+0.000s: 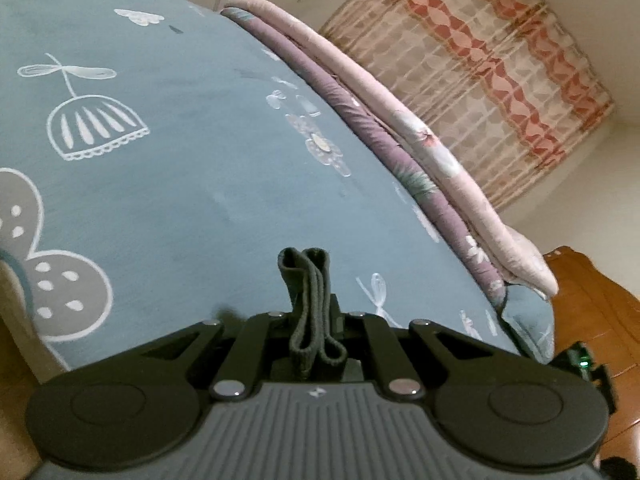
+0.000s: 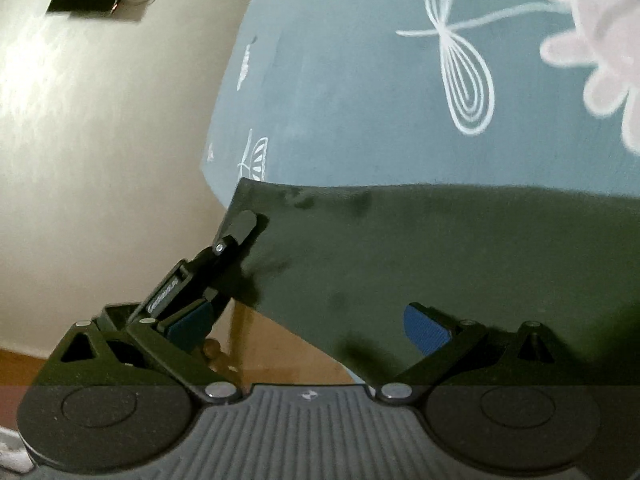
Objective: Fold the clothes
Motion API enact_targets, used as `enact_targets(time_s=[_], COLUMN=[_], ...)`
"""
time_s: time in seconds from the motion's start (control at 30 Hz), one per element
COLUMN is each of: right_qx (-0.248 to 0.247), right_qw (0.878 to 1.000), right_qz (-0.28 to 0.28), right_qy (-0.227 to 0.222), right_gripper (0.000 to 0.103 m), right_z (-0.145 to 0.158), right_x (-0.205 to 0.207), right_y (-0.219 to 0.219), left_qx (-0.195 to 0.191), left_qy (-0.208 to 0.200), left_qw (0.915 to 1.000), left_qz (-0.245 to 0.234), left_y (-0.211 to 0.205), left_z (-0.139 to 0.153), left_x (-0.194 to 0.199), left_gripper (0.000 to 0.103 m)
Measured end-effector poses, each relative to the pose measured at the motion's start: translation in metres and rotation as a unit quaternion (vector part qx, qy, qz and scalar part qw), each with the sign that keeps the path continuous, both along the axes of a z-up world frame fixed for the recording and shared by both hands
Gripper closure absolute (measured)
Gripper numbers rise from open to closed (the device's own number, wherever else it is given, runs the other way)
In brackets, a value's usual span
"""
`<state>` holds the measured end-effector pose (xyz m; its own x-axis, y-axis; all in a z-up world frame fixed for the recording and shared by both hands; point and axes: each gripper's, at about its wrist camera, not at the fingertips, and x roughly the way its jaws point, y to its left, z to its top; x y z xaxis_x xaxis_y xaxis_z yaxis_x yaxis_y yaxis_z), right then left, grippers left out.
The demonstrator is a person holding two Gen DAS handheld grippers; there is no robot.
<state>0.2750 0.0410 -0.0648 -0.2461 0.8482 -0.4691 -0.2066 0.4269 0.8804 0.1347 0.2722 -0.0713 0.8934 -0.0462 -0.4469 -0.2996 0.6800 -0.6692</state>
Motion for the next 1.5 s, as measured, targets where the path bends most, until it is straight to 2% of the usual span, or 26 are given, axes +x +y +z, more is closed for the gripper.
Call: enact_targets(time_s=[0.2, 0.37, 0.73, 0.93, 1.03, 1.27, 1.5], right_qx=[-0.002, -0.029, -0.045, -0.051, -0.073, -0.088, -0.092], right_qw=[0.999, 0.999, 0.993, 0.993, 0.993, 0.994, 0.993], right_qz=[-0.018, -0.038, -0.109, -0.102, -0.088, -0.065, -0.048], right_qy=[0.033, 0.021, -0.021, -0.017, -0.010, 0.030, 0.048], right_gripper=[0.000, 0.000, 0.000, 0.000, 0.000, 0.000, 0.000], right_z=[-0.014, -0.016, -0.005, 0.005, 0.007, -0.008, -0.010], right_x=[-0.002, 0.002, 0.035, 0.026, 0.014, -0.019, -0.047], right_y=[0.010, 0.020, 0.037, 0.032, 0.029, 0.033, 0.030], left_qx=[0.000, -0.005, -0.018, -0.021, -0.023, -0.019, -0.011], left_qy=[-0.007, -0.014, -0.025, -0.026, -0.025, -0.023, -0.023], left_qw=[0.9999, 0.9998, 0.9992, 0.9992, 0.9992, 0.9992, 0.9992], left_qz=[-0.009, -0.016, -0.024, -0.024, -0.023, -0.025, -0.029], left_y=[-0.003, -0.002, -0.001, 0.001, 0.000, -0.002, -0.008], left_z=[0.001, 0.001, 0.000, 0.000, -0.001, -0.001, 0.002], left_x=[-0.001, -0.003, -0.009, -0.009, -0.009, -0.011, -0.010], left_gripper=[0.097, 0.097, 0.097, 0.097, 0.097, 0.097, 0.097])
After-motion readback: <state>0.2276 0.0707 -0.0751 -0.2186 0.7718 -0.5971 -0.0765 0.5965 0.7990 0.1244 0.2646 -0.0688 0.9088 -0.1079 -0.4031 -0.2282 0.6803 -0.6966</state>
